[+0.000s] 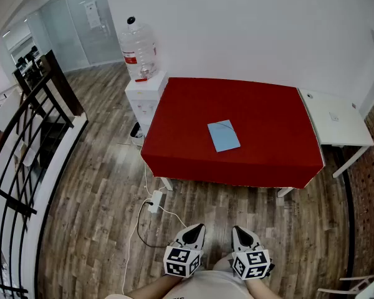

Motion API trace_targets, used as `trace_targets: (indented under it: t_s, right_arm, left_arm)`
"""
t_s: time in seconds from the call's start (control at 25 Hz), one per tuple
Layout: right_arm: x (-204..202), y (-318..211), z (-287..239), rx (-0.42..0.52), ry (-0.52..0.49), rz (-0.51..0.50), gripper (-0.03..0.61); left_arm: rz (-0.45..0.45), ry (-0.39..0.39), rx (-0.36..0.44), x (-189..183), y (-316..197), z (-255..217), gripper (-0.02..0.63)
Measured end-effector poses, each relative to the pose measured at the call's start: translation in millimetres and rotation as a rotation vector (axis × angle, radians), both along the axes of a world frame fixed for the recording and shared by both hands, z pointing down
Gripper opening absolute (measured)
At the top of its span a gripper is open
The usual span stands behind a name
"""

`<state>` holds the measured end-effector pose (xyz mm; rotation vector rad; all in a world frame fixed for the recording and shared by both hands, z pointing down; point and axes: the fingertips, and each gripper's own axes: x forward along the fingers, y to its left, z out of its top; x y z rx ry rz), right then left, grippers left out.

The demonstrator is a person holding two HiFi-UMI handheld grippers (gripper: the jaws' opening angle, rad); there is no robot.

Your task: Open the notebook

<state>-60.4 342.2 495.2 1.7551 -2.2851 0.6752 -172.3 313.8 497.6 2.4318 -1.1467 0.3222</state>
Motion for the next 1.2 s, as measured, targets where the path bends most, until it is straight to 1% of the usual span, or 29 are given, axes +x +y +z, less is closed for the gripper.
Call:
trace_targets:
  t_s: [0.16,0.28,0.4,0.52,0.64,0.88,1.08,1.2]
  right_arm:
    - [0,-8,-1,0.02,0.005,0.027,0.006]
    - [4,-25,4,0.013,-0.003,0.027,0.006]
    - [10,-52,11,0.008,-0.015,0.019,0.005]
    - [23,-94,17,0.012,-0.012,-0.006,0.006]
    - [44,-144,15,0.022,-0.005,-0.038,0.006]
    - [93,-236,-3,0.058,0.035,-0.119,0.006]
    - [133,-288,-8,0.049,0.036,-0.162,0.005]
    - [146,-312,-8,0.041,0.028,-0.18,0.006]
  left_arm:
    - [0.004,0.015,0.001,-1,-12,0,0.006]
    - [0.005,0.009,-0.004,2,-26,5,0.006]
    - [-0.005,0.003,-0.015,7,-52,13,0.006]
    - [-0.03,-0.003,-0.013,19,-90,19,0.006]
    - [-0.06,-0.002,-0.008,39,-135,19,0.006]
    - [-0.1,0.003,0.001,94,-224,9,0.006]
    - [-0.117,0.018,0.013,142,-279,-2,0.006]
    - [-0.128,0.008,0.031,157,-302,-8,0.006]
